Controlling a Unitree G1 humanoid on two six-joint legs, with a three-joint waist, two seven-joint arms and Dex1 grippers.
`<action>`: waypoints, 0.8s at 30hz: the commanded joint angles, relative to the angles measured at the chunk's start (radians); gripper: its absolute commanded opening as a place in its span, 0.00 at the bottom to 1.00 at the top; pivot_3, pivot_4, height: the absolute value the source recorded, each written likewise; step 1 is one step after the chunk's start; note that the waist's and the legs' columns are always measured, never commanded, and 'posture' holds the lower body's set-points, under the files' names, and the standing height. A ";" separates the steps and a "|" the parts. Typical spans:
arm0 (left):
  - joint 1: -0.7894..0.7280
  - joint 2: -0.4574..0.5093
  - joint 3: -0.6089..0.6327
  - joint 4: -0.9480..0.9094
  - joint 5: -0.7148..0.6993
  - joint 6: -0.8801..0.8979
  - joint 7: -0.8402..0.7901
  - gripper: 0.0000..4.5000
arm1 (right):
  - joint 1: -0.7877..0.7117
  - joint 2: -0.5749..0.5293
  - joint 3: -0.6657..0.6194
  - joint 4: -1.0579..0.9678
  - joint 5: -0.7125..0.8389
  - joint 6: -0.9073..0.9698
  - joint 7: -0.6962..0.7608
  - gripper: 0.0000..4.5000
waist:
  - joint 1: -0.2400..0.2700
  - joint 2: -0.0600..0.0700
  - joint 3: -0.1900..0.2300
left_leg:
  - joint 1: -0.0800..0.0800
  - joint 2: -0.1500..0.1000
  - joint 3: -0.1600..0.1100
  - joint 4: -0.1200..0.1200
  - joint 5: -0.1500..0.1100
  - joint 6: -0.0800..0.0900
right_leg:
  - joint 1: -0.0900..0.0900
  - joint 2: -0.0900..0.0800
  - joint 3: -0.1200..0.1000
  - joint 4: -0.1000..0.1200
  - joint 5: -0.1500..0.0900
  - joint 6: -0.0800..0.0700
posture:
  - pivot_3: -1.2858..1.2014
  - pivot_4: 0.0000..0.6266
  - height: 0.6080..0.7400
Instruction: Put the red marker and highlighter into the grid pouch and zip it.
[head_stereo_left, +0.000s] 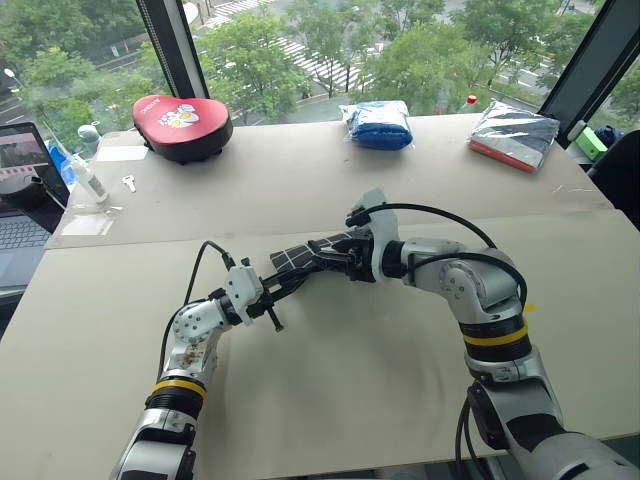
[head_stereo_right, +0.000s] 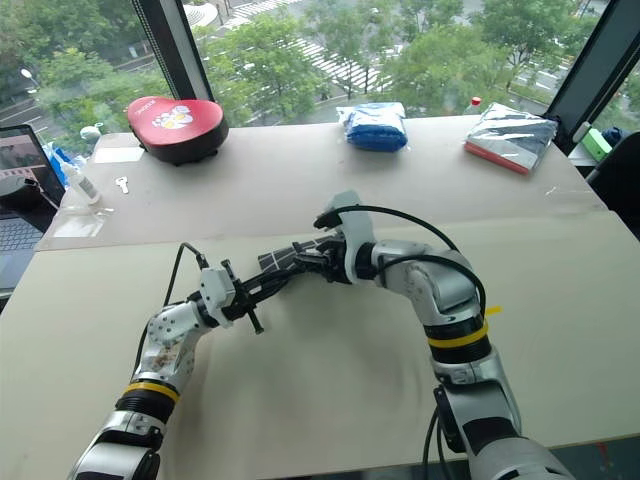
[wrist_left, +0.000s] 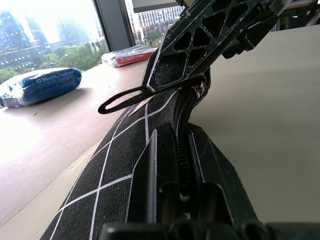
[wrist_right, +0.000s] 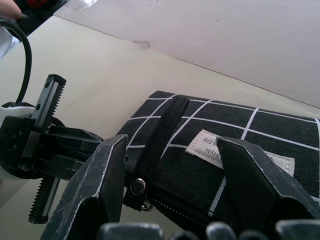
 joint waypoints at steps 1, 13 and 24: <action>-0.004 -0.003 0.001 -0.024 0.000 -0.014 0.003 0.00 | -0.011 0.005 0.020 -0.012 -0.015 -0.001 -0.009 0.70 | -0.001 0.000 0.000 | 0.000 0.000 0.000 0.000 0.000 0.000 | 0.000 0.000 0.000 0.000 0.000 0.000 | 0.52 0.24 1.00; -0.003 -0.008 -0.004 -0.021 0.003 -0.021 0.005 0.00 | -0.006 -0.005 0.021 -0.002 -0.042 -0.045 -0.004 0.00 | -0.001 0.000 0.000 | 0.000 0.000 0.000 0.000 0.000 0.000 | 0.000 0.000 0.000 0.000 0.000 0.000 | 0.52 0.24 1.00; 0.001 -0.011 -0.007 -0.026 0.003 -0.023 0.005 0.00 | 0.011 -0.030 -0.125 -0.061 0.020 -0.084 0.012 0.00 | 0.000 0.000 0.000 | 0.000 0.000 0.000 0.000 0.000 0.000 | 0.000 0.000 0.000 0.000 0.000 0.000 | 0.52 0.24 1.00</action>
